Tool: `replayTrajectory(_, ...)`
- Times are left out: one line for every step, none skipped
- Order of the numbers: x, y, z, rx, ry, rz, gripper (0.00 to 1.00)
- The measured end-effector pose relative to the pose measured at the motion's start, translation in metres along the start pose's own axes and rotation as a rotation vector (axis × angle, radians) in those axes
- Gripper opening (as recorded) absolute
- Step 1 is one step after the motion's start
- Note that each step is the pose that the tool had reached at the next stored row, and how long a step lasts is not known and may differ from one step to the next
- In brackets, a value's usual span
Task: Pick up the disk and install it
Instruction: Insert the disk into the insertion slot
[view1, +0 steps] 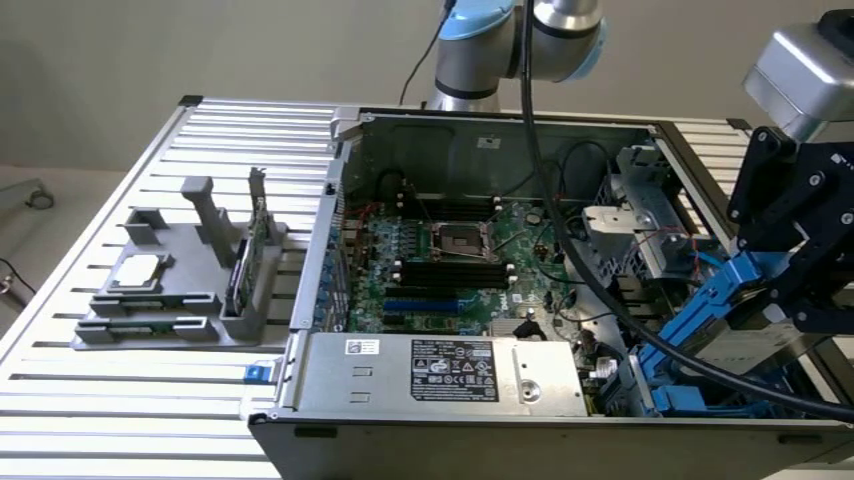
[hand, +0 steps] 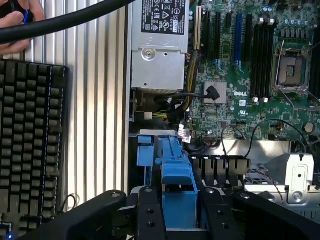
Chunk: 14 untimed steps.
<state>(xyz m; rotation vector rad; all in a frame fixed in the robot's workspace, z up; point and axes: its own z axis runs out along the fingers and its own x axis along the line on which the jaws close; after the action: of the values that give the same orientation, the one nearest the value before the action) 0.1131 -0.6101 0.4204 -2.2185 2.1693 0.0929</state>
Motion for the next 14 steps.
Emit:
replayTrajectory(0.000,-0.0003,0.0010,0.0000,-0.0017,0.000,0.33)
replayTrajectory(0.000,-0.0004,0.0021,0.0000,-0.0035,0.000,0.33)
replayTrajectory(0.000,-0.0006,0.0031,0.0001,-0.0053,0.000,0.33)
replayTrajectory(0.001,-0.0007,0.0043,0.0001,-0.0072,0.000,0.33)
replayTrajectory(0.001,-0.0008,0.0055,0.0001,-0.0091,0.000,0.33)
replayTrajectory(0.001,-0.0010,0.0065,0.0001,-0.0108,0.000,0.33)
replayTrajectory(0.001,-0.0011,0.0076,0.0000,-0.0125,-0.001,0.33)
replayTrajectory(0.002,-0.0013,0.0087,0.0000,-0.0143,-0.001,0.33)
replayTrajectory(0.002,-0.0014,0.0098,-0.0001,-0.0161,-0.001,0.33)
replayTrajectory(0.002,-0.0016,0.0108,-0.0001,-0.0179,-0.001,0.33)
replayTrajectory(0.003,-0.0017,0.0118,-0.0002,-0.0200,-0.001,0.33)
replayTrajectory(0.003,-0.0019,0.0130,-0.0002,-0.0228,-0.002,0.33)
replayTrajectory(0.003,-0.0021,0.0139,-0.0005,-0.0248,-0.002,0.34)
replayTrajectory(0.003,-0.0022,0.0148,-0.0007,-0.0264,-0.002,0.34)
